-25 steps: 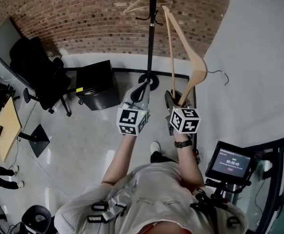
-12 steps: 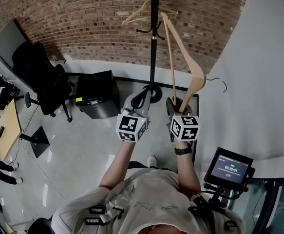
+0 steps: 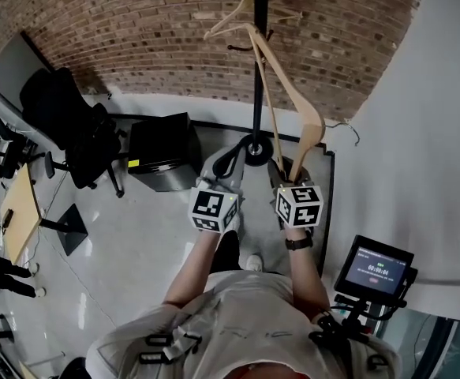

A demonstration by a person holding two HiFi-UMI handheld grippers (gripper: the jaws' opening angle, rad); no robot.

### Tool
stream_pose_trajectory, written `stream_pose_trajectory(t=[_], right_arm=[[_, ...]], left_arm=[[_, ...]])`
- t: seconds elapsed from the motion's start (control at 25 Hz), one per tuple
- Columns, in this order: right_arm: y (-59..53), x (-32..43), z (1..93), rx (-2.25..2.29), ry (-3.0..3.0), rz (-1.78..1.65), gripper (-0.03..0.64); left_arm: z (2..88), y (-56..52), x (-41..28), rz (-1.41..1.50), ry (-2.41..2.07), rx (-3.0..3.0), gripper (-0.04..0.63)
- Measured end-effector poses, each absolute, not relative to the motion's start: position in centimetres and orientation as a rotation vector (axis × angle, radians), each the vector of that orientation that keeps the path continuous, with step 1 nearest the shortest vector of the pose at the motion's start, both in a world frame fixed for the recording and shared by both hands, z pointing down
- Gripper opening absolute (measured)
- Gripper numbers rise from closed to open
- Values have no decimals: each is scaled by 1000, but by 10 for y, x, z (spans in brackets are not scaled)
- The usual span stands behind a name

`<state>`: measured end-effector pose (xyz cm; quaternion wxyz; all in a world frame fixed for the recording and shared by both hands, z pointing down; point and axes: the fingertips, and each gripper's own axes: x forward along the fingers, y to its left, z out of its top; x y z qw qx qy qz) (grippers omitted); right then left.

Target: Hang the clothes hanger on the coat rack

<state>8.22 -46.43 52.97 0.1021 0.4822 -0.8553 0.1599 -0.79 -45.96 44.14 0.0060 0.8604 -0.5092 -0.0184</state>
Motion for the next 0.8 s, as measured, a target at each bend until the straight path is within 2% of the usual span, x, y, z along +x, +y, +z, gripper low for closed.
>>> stream_pose_trajectory(t=[0.32, 0.8], right_arm=[[-555, 49, 522, 1369, -2521, 531, 100], [-670, -18, 508, 1275, -2474, 329, 101]], left_arm=[[420, -557, -39, -111, -1544, 2738, 0], [390, -672, -94, -180, -1515, 2823, -2]])
